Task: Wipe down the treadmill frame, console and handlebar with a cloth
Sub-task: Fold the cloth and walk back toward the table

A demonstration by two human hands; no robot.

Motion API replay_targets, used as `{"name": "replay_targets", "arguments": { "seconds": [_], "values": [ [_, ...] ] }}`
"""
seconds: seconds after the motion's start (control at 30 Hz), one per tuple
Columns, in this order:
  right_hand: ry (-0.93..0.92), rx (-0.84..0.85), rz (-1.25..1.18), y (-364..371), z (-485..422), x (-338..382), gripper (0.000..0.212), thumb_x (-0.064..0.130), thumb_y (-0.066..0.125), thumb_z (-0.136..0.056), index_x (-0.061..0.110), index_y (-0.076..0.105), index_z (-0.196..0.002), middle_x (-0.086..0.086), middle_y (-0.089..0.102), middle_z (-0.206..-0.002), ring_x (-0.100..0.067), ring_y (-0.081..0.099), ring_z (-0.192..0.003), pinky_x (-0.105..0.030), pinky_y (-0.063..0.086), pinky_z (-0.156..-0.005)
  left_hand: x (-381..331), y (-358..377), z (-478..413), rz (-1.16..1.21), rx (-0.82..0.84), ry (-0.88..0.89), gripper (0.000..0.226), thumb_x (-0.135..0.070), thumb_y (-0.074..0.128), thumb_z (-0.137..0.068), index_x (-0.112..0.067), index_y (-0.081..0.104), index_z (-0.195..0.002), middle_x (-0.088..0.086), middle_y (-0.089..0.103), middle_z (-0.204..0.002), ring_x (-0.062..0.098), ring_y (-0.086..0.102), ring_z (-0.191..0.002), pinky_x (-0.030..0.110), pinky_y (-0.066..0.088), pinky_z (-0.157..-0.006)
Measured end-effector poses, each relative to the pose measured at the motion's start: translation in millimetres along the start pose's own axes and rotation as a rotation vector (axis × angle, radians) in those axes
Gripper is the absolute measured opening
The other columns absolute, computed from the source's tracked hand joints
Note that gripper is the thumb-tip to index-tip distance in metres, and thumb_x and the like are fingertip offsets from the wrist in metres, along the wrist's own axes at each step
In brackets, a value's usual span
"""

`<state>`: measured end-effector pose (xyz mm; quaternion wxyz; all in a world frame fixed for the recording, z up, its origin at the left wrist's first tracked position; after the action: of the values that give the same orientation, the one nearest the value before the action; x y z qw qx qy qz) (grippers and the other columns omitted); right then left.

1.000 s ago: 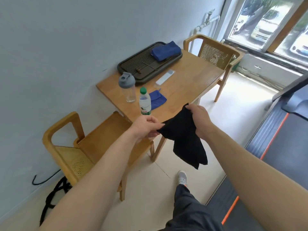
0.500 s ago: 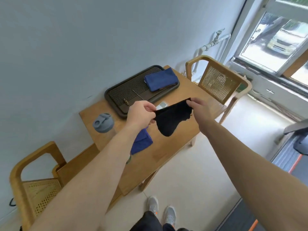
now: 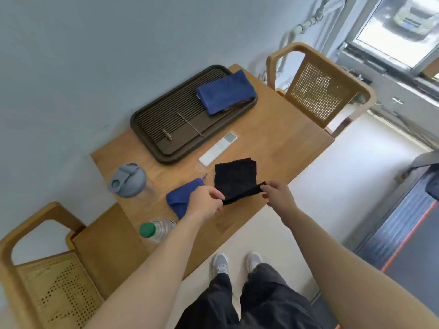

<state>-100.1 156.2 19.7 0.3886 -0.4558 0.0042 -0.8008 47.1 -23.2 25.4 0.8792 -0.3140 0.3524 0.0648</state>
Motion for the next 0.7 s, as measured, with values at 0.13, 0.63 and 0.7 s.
{"name": "replay_targets", "arguments": {
  "seconds": [0.13,0.63,0.7],
  "values": [
    [0.059,0.059,0.095,11.8,-21.6,-36.4,0.022,0.023,0.052,-0.097,0.006,0.066,-0.094,-0.013,0.067,-0.088,-0.031,0.064,-0.089,-0.039,0.050,-0.075,28.0,23.7,-15.9,0.019,0.002,-0.080,0.024,-0.002,0.068,-0.084,-0.025,0.074,-0.082,-0.005,0.072,-0.082,0.011,0.069,-0.078,0.034,0.059,-0.079],
    [-0.095,-0.088,0.496,29.0,-153.1,-17.0,0.051,0.035,0.059,-0.092,0.021,0.045,-0.139,-0.008,0.048,-0.134,-0.030,0.059,-0.112,-0.047,0.054,-0.092,7.2,42.5,-107.5,-0.077,-0.351,-0.147,0.044,-0.019,0.066,-0.091,-0.025,0.052,-0.132,-0.003,0.053,-0.134,0.020,0.056,-0.116,0.031,0.046,-0.089],
    [-0.100,-0.129,0.553,32.2,-144.3,-27.6,0.054,0.036,0.064,-0.091,0.020,0.043,-0.138,-0.010,0.044,-0.132,-0.034,0.057,-0.111,-0.046,0.053,-0.087,8.8,57.8,-100.0,-0.252,-0.352,-0.083,0.042,-0.015,0.064,-0.091,-0.025,0.047,-0.128,0.001,0.050,-0.131,0.022,0.059,-0.101,0.032,0.047,-0.074]
  ]
}}
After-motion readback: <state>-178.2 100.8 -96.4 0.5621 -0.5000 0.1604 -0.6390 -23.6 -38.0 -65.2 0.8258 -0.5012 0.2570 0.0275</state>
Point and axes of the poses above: each hand's wrist, its own z-axis away from the middle knuckle, its own y-axis out of the palm, x = y × z, the point moved 7 cm from there along -z, towards the middle knuckle
